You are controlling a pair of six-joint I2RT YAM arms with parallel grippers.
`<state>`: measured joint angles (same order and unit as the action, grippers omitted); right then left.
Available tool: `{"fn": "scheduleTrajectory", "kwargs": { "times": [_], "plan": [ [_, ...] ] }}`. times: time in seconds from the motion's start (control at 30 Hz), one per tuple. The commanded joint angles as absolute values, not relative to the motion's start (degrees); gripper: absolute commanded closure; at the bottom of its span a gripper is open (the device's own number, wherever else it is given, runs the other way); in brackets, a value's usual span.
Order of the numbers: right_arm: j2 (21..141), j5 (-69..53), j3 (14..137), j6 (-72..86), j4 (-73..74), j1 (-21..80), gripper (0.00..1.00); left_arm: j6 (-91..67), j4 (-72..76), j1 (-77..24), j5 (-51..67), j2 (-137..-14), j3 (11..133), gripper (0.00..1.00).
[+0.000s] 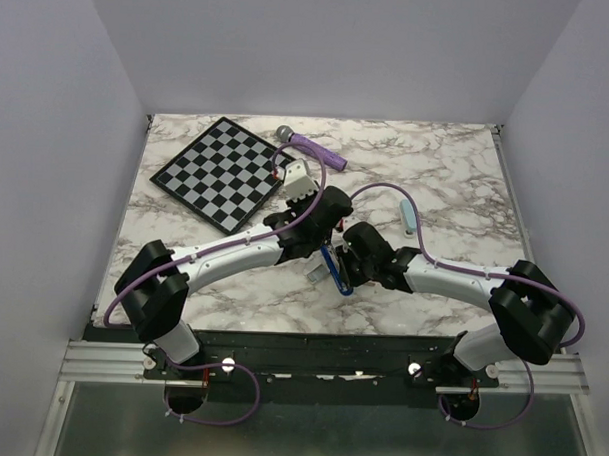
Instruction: Load the staples into the stapler
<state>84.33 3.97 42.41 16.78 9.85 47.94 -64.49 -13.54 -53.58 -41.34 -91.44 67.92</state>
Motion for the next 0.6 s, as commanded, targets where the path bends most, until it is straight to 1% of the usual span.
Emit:
{"fn": "scheduleTrajectory", "kwargs": {
  "times": [0.0,0.3,0.57],
  "plan": [
    [85.78,5.62,41.49,15.82,1.85,47.81,0.8,-67.15,-18.2,-56.34,-36.91,-92.82,64.25,0.87],
    [86.66,5.19,41.22,16.0,1.14,47.9,0.79,-67.15,-16.79,-56.25,-38.23,-89.91,61.44,0.86],
    [86.75,4.75,41.31,15.91,1.05,47.81,0.8,-65.4,-15.91,-56.16,-37.79,-90.53,60.47,0.85]
  ]
}}
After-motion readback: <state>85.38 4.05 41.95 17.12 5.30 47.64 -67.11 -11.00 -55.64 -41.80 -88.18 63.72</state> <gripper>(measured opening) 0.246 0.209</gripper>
